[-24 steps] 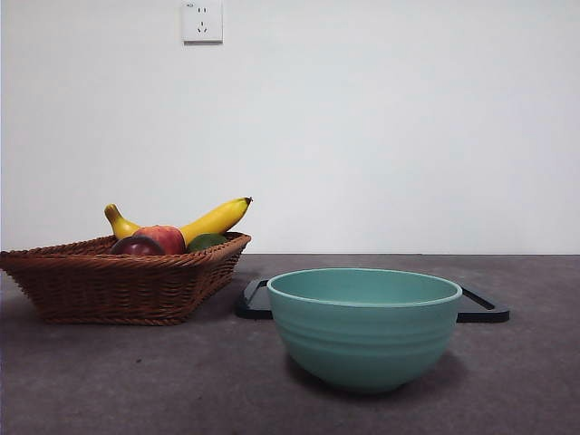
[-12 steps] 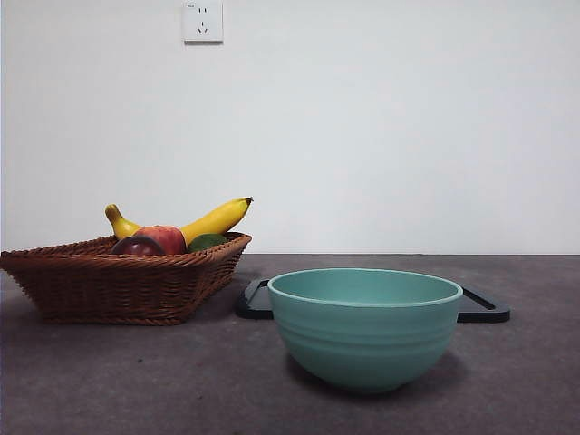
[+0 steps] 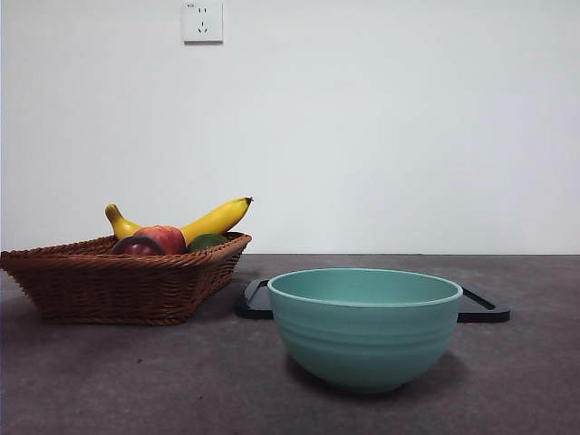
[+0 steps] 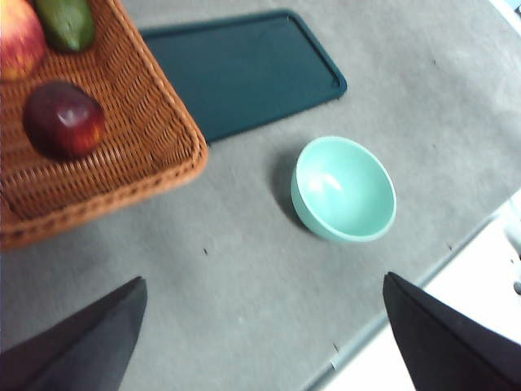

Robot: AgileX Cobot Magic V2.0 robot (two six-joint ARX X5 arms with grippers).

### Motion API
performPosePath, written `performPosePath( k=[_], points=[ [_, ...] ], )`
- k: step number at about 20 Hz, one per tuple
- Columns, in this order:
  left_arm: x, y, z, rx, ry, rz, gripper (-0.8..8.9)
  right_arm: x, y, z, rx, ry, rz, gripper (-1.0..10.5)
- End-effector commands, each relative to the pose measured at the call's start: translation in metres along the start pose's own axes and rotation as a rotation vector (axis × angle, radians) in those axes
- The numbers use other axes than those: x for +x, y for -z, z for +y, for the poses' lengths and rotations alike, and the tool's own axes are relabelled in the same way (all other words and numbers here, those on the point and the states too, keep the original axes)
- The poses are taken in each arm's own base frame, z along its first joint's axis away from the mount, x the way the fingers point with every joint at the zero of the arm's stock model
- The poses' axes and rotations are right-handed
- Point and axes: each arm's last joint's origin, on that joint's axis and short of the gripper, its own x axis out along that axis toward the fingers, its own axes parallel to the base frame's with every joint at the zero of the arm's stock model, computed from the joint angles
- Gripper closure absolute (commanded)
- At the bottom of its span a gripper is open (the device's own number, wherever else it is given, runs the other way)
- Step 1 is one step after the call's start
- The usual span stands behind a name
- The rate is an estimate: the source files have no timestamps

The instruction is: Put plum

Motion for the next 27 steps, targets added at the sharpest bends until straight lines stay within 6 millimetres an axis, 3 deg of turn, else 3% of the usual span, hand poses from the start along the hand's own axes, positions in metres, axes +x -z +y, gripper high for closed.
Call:
performPosePath(
  k=[1,9,19,27],
  points=[
    [0.000,-0.011,0.001,-0.007,-0.014,-0.045,3.45,-0.003,-0.004,0.002,-0.012,-0.002,-0.018,5.9],
    [0.041,-0.044,0.027,-0.030,-0.155,-0.025,3.45,-0.003,-0.005,0.002,-0.014,-0.002,-0.022,5.9],
    [0.126,-0.107,0.063,-0.038,-0.284,0.119,3.49,-0.003,-0.005,0.002,-0.016,-0.002,-0.024,5.9],
    [0.199,-0.097,0.095,-0.050,-0.345,0.240,3.50,-0.003,-0.005,0.002,-0.015,-0.002,-0.023,5.9]
  ],
)
